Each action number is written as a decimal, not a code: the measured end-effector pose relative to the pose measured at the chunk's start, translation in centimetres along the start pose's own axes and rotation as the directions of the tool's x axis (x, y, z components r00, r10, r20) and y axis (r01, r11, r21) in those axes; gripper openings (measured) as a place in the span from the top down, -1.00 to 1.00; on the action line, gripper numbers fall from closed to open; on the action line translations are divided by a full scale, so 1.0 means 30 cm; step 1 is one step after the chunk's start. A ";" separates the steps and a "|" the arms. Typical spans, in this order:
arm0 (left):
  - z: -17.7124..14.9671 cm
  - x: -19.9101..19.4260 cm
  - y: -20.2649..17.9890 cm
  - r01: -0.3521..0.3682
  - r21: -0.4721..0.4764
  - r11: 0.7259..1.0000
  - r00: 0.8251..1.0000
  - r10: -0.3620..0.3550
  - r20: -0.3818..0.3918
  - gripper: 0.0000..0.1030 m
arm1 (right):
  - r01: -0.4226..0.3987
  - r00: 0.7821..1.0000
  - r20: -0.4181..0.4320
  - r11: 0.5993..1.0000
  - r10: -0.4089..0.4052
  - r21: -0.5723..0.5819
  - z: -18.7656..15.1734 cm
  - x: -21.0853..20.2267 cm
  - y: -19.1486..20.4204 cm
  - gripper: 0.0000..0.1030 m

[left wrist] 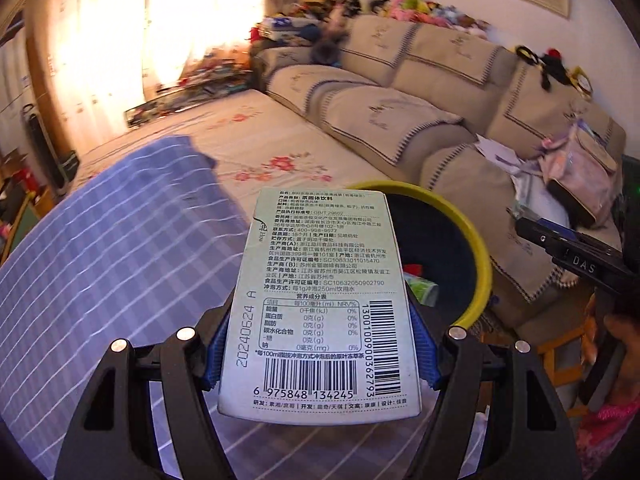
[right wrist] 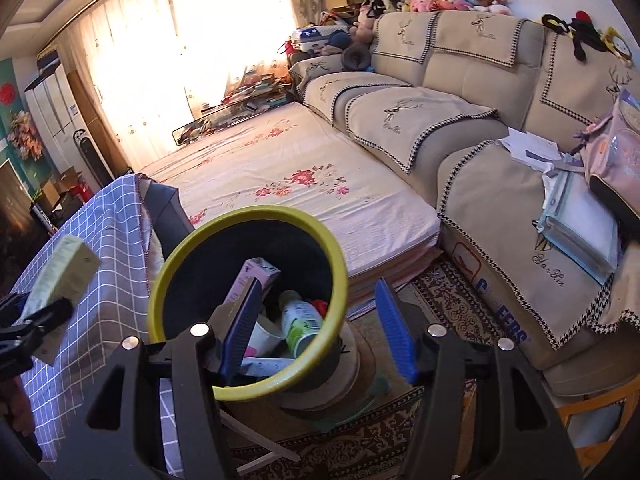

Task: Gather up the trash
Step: 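Grasp the white cardboard box with the left gripper, then carry the white box over the bin and open the left gripper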

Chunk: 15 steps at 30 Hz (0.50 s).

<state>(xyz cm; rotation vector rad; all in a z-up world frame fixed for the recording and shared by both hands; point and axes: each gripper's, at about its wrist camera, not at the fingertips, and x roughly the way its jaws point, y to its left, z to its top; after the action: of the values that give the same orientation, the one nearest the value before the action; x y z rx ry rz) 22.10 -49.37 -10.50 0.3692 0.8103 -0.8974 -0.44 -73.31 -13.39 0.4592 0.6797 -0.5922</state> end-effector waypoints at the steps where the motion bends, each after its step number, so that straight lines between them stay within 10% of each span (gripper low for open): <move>1: 0.015 0.027 -0.031 0.013 0.011 1.000 1.000 -0.013 -0.014 -0.37 | 0.001 1.000 -0.002 1.000 -0.001 0.008 -0.002 0.001 -0.016 -0.09; 15: 0.122 0.410 -0.206 0.049 0.049 0.998 0.980 -0.039 -0.196 -0.40 | 0.025 1.000 0.001 0.998 -0.025 0.052 -0.010 -0.011 -0.112 -0.14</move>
<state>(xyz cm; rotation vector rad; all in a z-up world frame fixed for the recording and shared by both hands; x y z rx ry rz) 23.27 -61.90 -17.16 0.4931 0.9787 -0.9354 -2.94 -75.50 -14.04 0.4993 0.6702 -0.6350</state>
